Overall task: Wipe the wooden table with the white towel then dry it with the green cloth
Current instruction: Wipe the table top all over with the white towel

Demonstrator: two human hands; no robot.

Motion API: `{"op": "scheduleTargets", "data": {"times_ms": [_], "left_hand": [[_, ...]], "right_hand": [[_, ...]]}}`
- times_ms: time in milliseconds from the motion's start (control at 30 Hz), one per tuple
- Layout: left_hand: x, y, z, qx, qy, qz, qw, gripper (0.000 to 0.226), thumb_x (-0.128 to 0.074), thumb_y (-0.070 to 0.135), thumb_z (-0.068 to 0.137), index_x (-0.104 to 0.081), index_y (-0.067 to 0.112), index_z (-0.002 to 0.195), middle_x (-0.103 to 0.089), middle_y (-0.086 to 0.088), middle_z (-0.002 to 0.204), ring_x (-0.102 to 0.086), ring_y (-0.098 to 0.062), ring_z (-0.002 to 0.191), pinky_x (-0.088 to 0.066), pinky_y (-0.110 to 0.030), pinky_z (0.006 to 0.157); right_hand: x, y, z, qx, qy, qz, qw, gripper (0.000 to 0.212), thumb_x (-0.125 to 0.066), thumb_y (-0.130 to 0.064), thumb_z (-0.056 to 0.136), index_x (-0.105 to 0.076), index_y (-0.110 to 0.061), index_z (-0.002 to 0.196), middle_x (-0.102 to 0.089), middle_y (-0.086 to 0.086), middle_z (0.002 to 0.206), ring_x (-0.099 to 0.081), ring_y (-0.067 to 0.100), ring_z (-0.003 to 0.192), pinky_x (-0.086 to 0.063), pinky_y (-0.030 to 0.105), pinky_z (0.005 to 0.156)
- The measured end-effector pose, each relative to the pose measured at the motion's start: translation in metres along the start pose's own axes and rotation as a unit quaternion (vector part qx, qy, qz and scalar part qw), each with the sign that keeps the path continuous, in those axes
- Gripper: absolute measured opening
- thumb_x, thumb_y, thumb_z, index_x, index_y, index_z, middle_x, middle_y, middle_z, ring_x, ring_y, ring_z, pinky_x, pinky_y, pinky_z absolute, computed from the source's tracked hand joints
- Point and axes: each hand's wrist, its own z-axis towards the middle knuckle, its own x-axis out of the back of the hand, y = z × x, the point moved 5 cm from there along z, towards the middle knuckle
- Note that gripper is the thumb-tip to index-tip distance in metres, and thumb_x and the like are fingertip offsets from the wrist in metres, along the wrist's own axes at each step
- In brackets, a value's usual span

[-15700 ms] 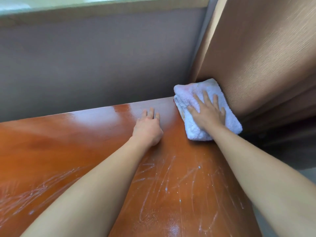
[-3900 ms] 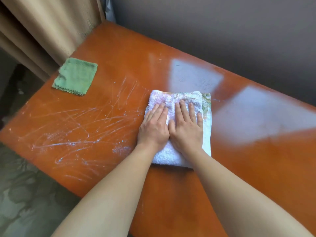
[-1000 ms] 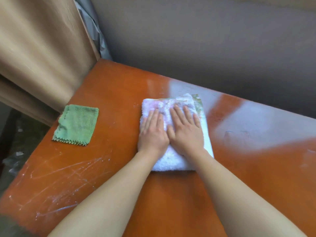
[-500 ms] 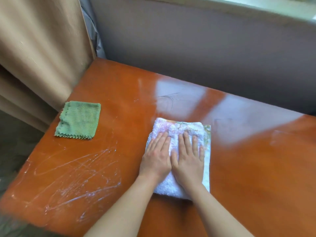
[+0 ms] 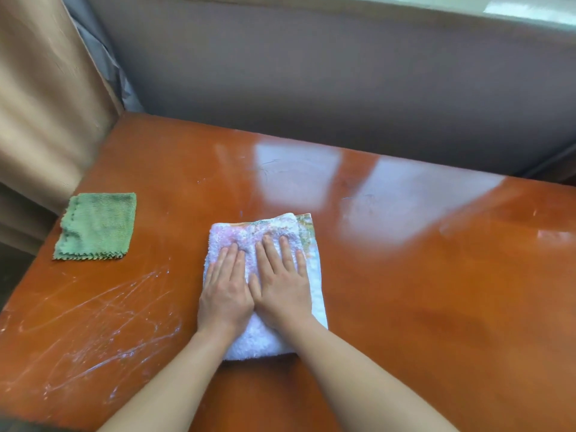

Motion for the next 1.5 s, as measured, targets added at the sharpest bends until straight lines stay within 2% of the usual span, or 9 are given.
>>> {"op": "scheduleTargets", "data": {"times_ms": [200, 400, 633, 900, 1067, 1167, 1233, 1333, 1500], "left_hand": [[-0.01, 0.03, 0.058, 0.144, 0.047, -0.028, 0.988, 0.058, -0.027, 0.027, 0.092, -0.035, 0.003, 0.144, -0.027, -0.01, 0.155, -0.015, -0.024, 0.145, -0.012, -0.044, 0.118], [-0.024, 0.073, 0.146, 0.147, 0.049, -0.003, 0.988, 0.05, -0.035, 0.016, 0.098, -0.03, 0.004, 0.147, -0.021, -0.01, 0.157, -0.009, -0.023, 0.146, -0.006, -0.042, 0.118], [-0.065, 0.196, 0.185, 0.053, 0.01, -0.015, 0.998, 0.052, -0.037, 0.026, 0.1, -0.029, 0.007, 0.147, -0.018, -0.006, 0.158, -0.005, -0.02, 0.147, -0.005, -0.041, 0.119], [-0.146, 0.441, 0.16, -0.16, -0.082, -0.023, 0.983, 0.058, -0.017, 0.031, 0.098, -0.014, 0.008, 0.151, -0.003, -0.006, 0.16, 0.006, -0.018, 0.147, 0.007, -0.034, 0.118], [-0.2, 0.578, 0.087, -0.3, -0.189, 0.003, 0.935, 0.058, -0.03, 0.032, 0.086, -0.056, 0.006, 0.131, -0.05, -0.01, 0.14, -0.042, -0.024, 0.134, -0.028, -0.037, 0.112], [-0.21, 0.603, 0.064, -0.333, -0.243, -0.007, 0.911, 0.056, -0.029, 0.03, 0.086, -0.058, 0.008, 0.128, -0.054, -0.006, 0.137, -0.045, -0.022, 0.131, -0.031, -0.035, 0.11], [-0.205, 0.6, 0.065, -0.341, -0.249, -0.01, 0.906, 0.063, -0.018, 0.032, 0.088, -0.046, 0.006, 0.138, -0.043, -0.009, 0.147, -0.033, -0.023, 0.139, -0.017, -0.034, 0.115], [-0.198, 0.593, 0.07, -0.381, -0.224, -0.049, 0.896, 0.076, 0.003, 0.036, 0.084, -0.025, 0.004, 0.148, -0.019, -0.01, 0.157, -0.008, -0.022, 0.147, 0.006, -0.032, 0.115], [-0.185, 0.558, 0.097, -0.358, -0.192, -0.057, 0.912, 0.082, 0.01, 0.038, 0.079, -0.018, 0.008, 0.15, -0.011, -0.006, 0.159, -0.001, -0.018, 0.147, 0.006, -0.032, 0.115]], "right_hand": [[0.019, 0.034, 0.088, 0.158, -0.067, 0.016, 0.985, 0.059, -0.033, -0.041, 0.096, -0.029, -0.024, 0.153, -0.022, -0.007, 0.161, -0.01, 0.02, 0.15, -0.001, 0.045, 0.12], [0.043, 0.093, 0.161, 0.137, -0.049, 0.007, 0.989, 0.06, -0.027, -0.044, 0.098, -0.018, -0.028, 0.155, -0.01, -0.011, 0.163, 0.003, 0.014, 0.15, 0.009, 0.039, 0.119], [0.084, 0.223, 0.152, 0.024, -0.009, 0.013, 1.0, 0.059, -0.027, -0.044, 0.099, -0.017, -0.029, 0.155, -0.006, -0.012, 0.163, 0.006, 0.013, 0.149, 0.012, 0.038, 0.118], [0.151, 0.452, 0.036, -0.194, 0.033, -0.009, 0.98, 0.068, -0.012, -0.053, 0.091, -0.014, -0.033, 0.155, -0.007, -0.013, 0.163, 0.003, 0.012, 0.15, 0.007, 0.037, 0.118], [0.178, 0.565, -0.09, -0.336, 0.08, -0.029, 0.938, 0.071, -0.013, -0.055, 0.091, -0.026, -0.026, 0.153, -0.019, -0.008, 0.161, -0.011, 0.018, 0.149, -0.01, 0.043, 0.119], [0.179, 0.584, -0.126, -0.386, 0.091, -0.037, 0.917, 0.069, -0.017, -0.053, 0.093, -0.033, -0.02, 0.151, -0.029, -0.003, 0.158, -0.021, 0.023, 0.147, -0.023, 0.05, 0.116], [0.177, 0.584, -0.127, -0.4, 0.094, -0.042, 0.911, 0.069, -0.019, -0.052, 0.093, -0.034, -0.019, 0.151, -0.03, -0.003, 0.158, -0.022, 0.024, 0.147, -0.024, 0.051, 0.115], [0.176, 0.577, -0.12, -0.412, 0.089, -0.047, 0.906, 0.073, -0.015, -0.054, 0.09, -0.028, -0.021, 0.153, -0.022, -0.005, 0.161, -0.015, 0.022, 0.149, -0.019, 0.048, 0.117], [0.173, 0.545, -0.081, -0.392, 0.077, -0.032, 0.916, 0.079, -0.007, -0.058, 0.084, -0.017, -0.025, 0.156, -0.009, -0.01, 0.163, -0.002, 0.018, 0.15, -0.005, 0.045, 0.12]]}}
